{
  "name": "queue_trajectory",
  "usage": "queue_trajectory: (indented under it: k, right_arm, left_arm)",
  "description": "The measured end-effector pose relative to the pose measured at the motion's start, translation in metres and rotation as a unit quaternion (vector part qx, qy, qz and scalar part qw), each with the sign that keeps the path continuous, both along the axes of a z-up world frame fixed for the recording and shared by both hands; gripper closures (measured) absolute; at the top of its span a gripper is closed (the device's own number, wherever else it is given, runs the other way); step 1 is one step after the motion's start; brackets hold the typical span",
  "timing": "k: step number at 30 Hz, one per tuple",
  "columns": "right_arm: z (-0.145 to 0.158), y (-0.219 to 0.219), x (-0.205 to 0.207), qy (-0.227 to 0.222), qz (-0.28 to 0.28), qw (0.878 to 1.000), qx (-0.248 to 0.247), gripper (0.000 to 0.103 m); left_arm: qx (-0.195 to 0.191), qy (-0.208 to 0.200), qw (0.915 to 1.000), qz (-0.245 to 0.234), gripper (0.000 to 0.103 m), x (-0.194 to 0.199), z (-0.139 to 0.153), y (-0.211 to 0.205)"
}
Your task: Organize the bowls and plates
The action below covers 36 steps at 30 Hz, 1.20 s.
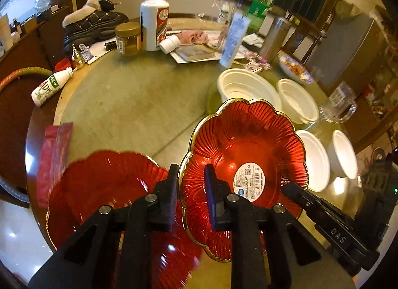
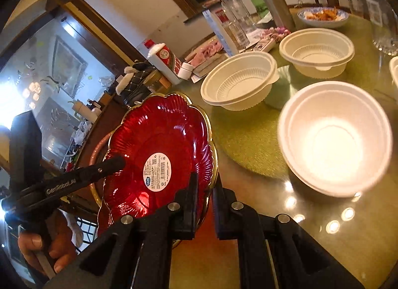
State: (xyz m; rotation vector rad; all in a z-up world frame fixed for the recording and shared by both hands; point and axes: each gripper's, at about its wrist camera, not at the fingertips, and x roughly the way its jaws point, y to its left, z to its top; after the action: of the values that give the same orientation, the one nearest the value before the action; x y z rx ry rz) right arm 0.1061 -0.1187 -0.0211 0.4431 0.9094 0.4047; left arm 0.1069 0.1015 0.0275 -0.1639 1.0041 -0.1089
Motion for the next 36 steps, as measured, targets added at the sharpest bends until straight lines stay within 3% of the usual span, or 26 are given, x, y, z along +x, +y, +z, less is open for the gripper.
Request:
queue_trajectory:
  k: [9,18,28,36]
  right_arm:
    - [0.013,-0.006,-0.049,-0.024,0.003,0.999,-0.029,0.093]
    - [0.001,-0.002,-0.081,-0.014,0.013,0.999,-0.045,0.093]
    - [0.004,0.019,-0.091,-0.02,0.033,0.998,-0.053,0.093]
    - [0.018,0.048,-0.081,-0.037,0.06,0.996,-0.052,0.093]
  left_arm:
    - [-0.03,-0.043,0.9984,0.018,0.086,-0.057,-0.001,-0.007]
    - [-0.051,-0.043,0.9968,0.044,0.086,-0.092,-0.022,-0.001]
    - [-0.072,-0.059,0.9935,0.066,0.086,-0.116,-0.022,0.022]
    - [-0.065,-0.086,0.9893,0.098,0.086,-0.125,-0.009,0.046]
